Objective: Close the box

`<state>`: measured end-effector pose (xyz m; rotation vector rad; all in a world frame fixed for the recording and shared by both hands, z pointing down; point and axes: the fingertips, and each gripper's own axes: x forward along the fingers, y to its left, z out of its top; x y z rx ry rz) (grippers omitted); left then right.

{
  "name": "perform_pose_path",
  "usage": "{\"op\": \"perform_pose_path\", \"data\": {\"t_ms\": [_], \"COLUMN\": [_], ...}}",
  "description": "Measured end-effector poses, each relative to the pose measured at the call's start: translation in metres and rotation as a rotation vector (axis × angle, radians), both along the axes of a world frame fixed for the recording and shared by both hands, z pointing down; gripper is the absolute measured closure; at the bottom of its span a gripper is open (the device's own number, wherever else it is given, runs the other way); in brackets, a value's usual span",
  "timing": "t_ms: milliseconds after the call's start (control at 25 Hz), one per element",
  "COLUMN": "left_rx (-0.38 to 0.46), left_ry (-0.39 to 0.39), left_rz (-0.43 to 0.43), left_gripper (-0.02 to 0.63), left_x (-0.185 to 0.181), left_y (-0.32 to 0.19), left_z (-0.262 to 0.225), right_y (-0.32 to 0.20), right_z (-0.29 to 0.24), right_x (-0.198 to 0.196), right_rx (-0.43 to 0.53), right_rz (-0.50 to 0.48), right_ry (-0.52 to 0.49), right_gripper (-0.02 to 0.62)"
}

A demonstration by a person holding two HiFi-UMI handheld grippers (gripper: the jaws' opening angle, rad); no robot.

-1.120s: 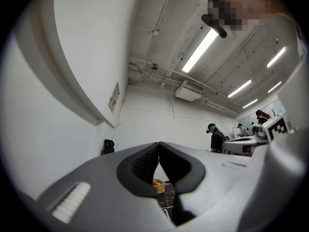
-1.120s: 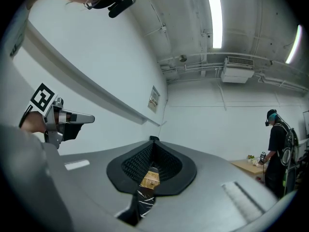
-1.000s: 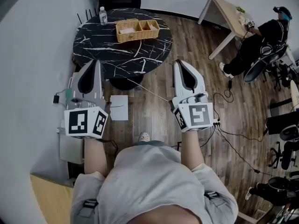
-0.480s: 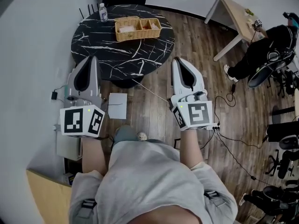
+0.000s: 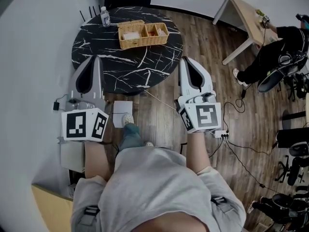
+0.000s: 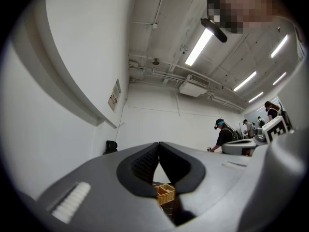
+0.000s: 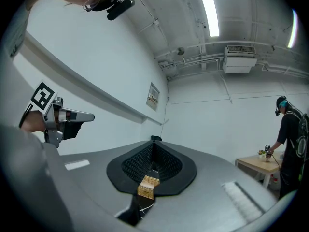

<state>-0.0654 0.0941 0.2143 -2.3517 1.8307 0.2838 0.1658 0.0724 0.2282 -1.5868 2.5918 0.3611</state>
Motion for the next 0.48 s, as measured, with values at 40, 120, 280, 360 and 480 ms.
{"op": "perform_pose_path", "data": {"t_ms": [40,120,280,360,480], "left_rx": [-0.002,-0.006,-0.012,-0.016,-0.02], "left_ry": [-0.005,-0.012,-0.022,-0.025,-0.029], "left_rz": [0.004,0.013,0.033,0.041,0.053], "left_gripper": [0.548,0.548,0.548,0.548,0.548], "left_x": [-0.002,-0.006,-0.016,-0.021,-0.029], "left_y": [-0.008,-0.025,-0.062,-0.08,-0.106], "left_z": [0.0,0.002,0.003,0.002,0.001], "right_y": [-0.008,-0.025,-0.059,-0.075,-0.098], "right_z": [0.0,0.0,0.0,-0.002,-0.004], "right_x": [-0.002,-0.008,-0.022,-0.028,-0.038], "right_rx": [-0.002,-0.004,-0.007,-0.009,-0.007], "right_rz": [0.003,0.01,0.02,0.025,0.033], "right_ry": [-0.001,-0.004,-0.008,-0.008,-0.011], "right_gripper": [0.591,0.591,0.591,0.591,0.591]}}
